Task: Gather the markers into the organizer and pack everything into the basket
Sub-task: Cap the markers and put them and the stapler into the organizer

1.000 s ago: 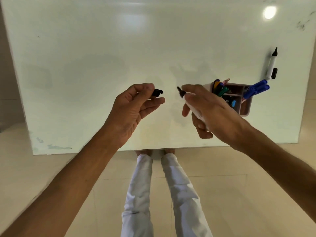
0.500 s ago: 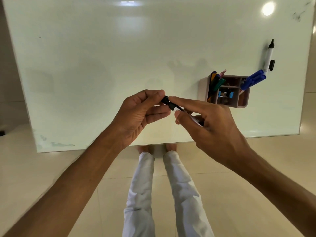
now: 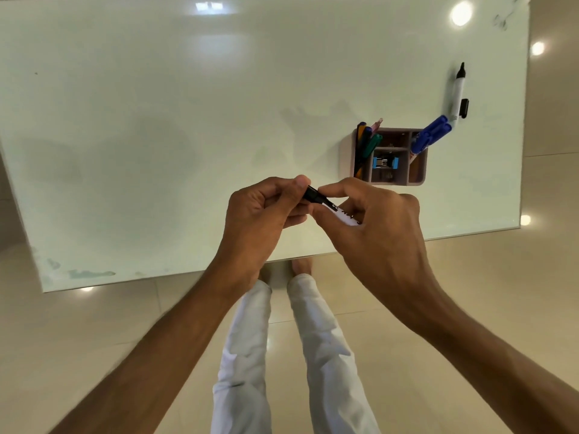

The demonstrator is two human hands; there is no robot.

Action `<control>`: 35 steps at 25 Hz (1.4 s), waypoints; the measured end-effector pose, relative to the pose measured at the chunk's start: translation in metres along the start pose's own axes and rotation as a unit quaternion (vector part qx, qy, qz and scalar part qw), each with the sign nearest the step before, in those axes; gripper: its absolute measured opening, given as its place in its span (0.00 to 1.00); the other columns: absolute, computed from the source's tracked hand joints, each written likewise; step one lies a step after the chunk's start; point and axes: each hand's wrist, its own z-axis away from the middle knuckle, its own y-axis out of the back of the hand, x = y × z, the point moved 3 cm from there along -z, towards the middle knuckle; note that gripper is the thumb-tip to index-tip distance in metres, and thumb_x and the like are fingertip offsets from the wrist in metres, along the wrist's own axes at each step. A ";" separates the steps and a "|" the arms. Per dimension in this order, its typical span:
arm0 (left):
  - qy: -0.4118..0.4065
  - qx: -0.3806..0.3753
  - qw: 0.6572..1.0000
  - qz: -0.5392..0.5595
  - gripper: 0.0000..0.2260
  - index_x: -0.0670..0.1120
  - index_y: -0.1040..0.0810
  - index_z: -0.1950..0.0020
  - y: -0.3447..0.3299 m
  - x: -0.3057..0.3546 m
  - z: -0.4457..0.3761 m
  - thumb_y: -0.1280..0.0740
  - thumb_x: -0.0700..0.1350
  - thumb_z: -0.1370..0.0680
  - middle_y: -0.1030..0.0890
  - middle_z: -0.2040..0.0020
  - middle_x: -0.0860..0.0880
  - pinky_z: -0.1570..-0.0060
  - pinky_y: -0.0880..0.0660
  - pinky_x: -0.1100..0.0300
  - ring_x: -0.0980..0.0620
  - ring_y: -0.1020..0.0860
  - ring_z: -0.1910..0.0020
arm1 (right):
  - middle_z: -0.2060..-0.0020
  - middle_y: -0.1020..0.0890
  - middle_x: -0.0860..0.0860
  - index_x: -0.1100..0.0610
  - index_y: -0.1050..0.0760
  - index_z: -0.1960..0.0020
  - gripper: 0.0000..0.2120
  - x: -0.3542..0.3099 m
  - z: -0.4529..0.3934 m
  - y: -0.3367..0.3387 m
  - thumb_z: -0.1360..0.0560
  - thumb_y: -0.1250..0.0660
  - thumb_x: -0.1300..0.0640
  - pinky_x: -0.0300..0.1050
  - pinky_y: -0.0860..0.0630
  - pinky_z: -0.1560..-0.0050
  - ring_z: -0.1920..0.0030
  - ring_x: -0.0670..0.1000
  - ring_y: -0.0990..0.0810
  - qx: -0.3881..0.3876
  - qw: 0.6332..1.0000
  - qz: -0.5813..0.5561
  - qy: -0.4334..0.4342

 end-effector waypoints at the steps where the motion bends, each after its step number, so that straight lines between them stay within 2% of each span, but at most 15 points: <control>1: 0.004 -0.003 1.000 -0.003 0.12 0.40 0.14 0.43 -0.004 0.001 0.001 0.30 0.47 0.18 0.11 0.52 0.44 0.45 0.15 0.54 0.48 0.12 0.50 | 0.69 0.22 0.38 0.51 0.16 0.37 0.16 0.001 0.003 0.002 0.21 0.27 0.46 0.29 0.25 0.61 0.67 0.40 0.21 0.008 1.000 0.001 -0.007; 4: -0.008 -0.038 0.999 -0.026 0.12 0.41 0.14 0.43 -0.010 0.009 -0.003 0.30 0.48 0.18 0.11 0.51 0.45 0.44 0.16 0.55 0.48 0.12 0.49 | 0.69 0.20 0.37 0.50 0.15 0.40 0.15 0.003 0.006 0.012 0.20 0.29 0.43 0.25 0.27 0.65 0.68 0.41 0.19 0.028 0.999 0.001 -0.016; 6: -0.025 -0.066 0.996 -0.061 0.11 0.42 0.13 0.42 -0.010 0.016 -0.007 0.30 0.48 0.17 0.10 0.51 0.47 0.46 0.16 0.57 0.51 0.12 0.50 | 0.67 0.19 0.41 0.50 0.16 0.44 0.15 0.007 0.002 0.018 0.19 0.32 0.40 0.31 0.25 0.65 0.64 0.44 0.18 0.009 1.000 0.021 -0.017; 8: -0.022 -0.099 0.991 -0.093 0.11 0.46 0.14 0.38 -0.013 0.021 -0.012 0.31 0.48 0.17 0.11 0.48 0.50 0.44 0.16 0.57 0.53 0.12 0.47 | 0.58 0.20 0.46 0.51 0.18 0.47 0.15 0.013 -0.006 0.026 0.18 0.35 0.40 0.37 0.27 0.61 0.58 0.46 0.21 -0.024 0.997 0.074 -0.002; 10: 0.001 -0.122 0.988 -0.098 0.13 0.52 0.16 0.34 -0.017 0.023 -0.017 0.32 0.52 0.16 0.12 0.44 0.54 0.41 0.18 0.55 0.56 0.14 0.43 | 0.58 0.24 0.47 0.53 0.20 0.49 0.13 0.020 -0.019 0.039 0.18 0.33 0.43 0.33 0.31 0.62 0.58 0.46 0.25 -0.011 0.996 0.091 0.006; 13: 0.035 -0.067 0.995 -0.063 0.13 0.53 0.17 0.35 -0.013 0.024 -0.026 0.34 0.55 0.16 0.12 0.43 0.54 0.38 0.19 0.50 0.55 0.14 0.43 | 0.68 0.22 0.42 0.55 0.19 0.51 0.12 0.037 -0.046 0.070 0.19 0.31 0.45 0.31 0.29 0.63 0.68 0.42 0.25 0.108 0.993 0.049 -0.022; 16: 0.058 -0.004 0.998 -0.039 0.15 0.51 0.15 0.37 0.003 0.020 -0.033 0.37 0.56 0.15 0.12 0.45 0.52 0.38 0.19 0.50 0.53 0.13 0.45 | 0.58 0.14 0.45 0.54 0.18 0.46 0.15 0.050 -0.066 0.093 0.19 0.34 0.44 0.21 0.31 0.61 0.60 0.43 0.16 0.180 0.982 0.043 -0.021; 18: 0.072 0.005 0.997 -0.031 0.16 0.50 0.15 0.38 0.013 0.014 -0.033 0.38 0.56 0.14 0.11 0.46 0.51 0.39 0.18 0.50 0.51 0.13 0.46 | 0.58 0.14 0.44 0.54 0.18 0.45 0.14 0.056 -0.077 0.098 0.20 0.34 0.45 0.17 0.33 0.58 0.58 0.43 0.15 0.189 0.981 0.045 -0.017; 22: 0.100 0.015 0.994 -0.041 0.16 0.49 0.14 0.40 0.027 -0.001 -0.024 0.38 0.56 0.14 0.11 0.47 0.50 0.41 0.18 0.49 0.50 0.12 0.47 | 0.61 0.20 0.38 0.56 0.17 0.46 0.11 0.068 -0.093 0.088 0.22 0.31 0.50 0.14 0.35 0.58 0.63 0.34 0.22 0.175 0.983 0.047 -0.006; 24: 0.112 0.016 0.992 -0.048 0.17 0.49 0.14 0.41 0.030 -0.007 -0.021 0.38 0.56 0.14 0.11 0.48 0.50 0.41 0.18 0.49 0.50 0.12 0.47 | 0.62 0.20 0.38 0.56 0.18 0.46 0.11 0.073 -0.102 0.080 0.22 0.31 0.51 0.19 0.31 0.57 0.62 0.39 0.19 0.154 0.986 0.061 -0.002; 26: 0.119 0.015 0.991 -0.051 0.17 0.49 0.14 0.41 0.033 -0.009 -0.019 0.39 0.57 0.14 0.11 0.47 0.50 0.41 0.18 0.49 0.50 0.12 0.47 | 0.59 0.16 0.44 0.56 0.17 0.45 0.11 0.078 -0.110 0.074 0.22 0.30 0.50 0.23 0.27 0.56 0.58 0.46 0.15 0.137 0.988 0.064 -0.012; 27: 0.122 0.013 0.991 -0.051 0.17 0.49 0.14 0.41 0.033 -0.010 -0.019 0.39 0.57 0.14 0.11 0.47 0.50 0.41 0.18 0.49 0.50 0.12 0.47 | 0.57 0.14 0.47 0.56 0.17 0.45 0.12 0.081 -0.114 0.073 0.23 0.30 0.50 0.22 0.28 0.58 0.57 0.48 0.15 0.135 0.988 0.067 -0.019; 30: 0.125 0.008 0.990 -0.059 0.17 0.50 0.13 0.42 0.029 -0.007 -0.021 0.39 0.56 0.14 0.11 0.48 0.50 0.42 0.18 0.50 0.50 0.12 0.48 | 0.56 0.14 0.49 0.55 0.18 0.39 0.15 0.090 -0.113 0.075 0.22 0.29 0.50 0.18 0.31 0.65 0.58 0.44 0.17 0.132 0.988 0.070 -0.037; 33: 0.123 -0.004 0.989 -0.078 0.15 0.50 0.13 0.42 0.020 0.003 -0.024 0.38 0.55 0.14 0.11 0.47 0.50 0.40 0.19 0.49 0.50 0.12 0.47 | 0.56 0.14 0.50 0.57 0.17 0.43 0.10 0.094 -0.098 0.083 0.22 0.30 0.54 0.16 0.33 0.61 0.62 0.40 0.20 0.148 0.986 0.077 -0.021; 35: 0.112 -0.022 0.989 -0.099 0.15 0.49 0.13 0.42 0.006 0.016 -0.031 0.37 0.54 0.14 0.11 0.47 0.50 0.40 0.19 0.49 0.50 0.13 0.47 | 0.56 0.13 0.49 0.56 0.16 0.46 0.08 0.102 -0.087 0.095 0.21 0.32 0.55 0.22 0.29 0.57 0.62 0.44 0.17 0.166 0.984 0.061 -0.031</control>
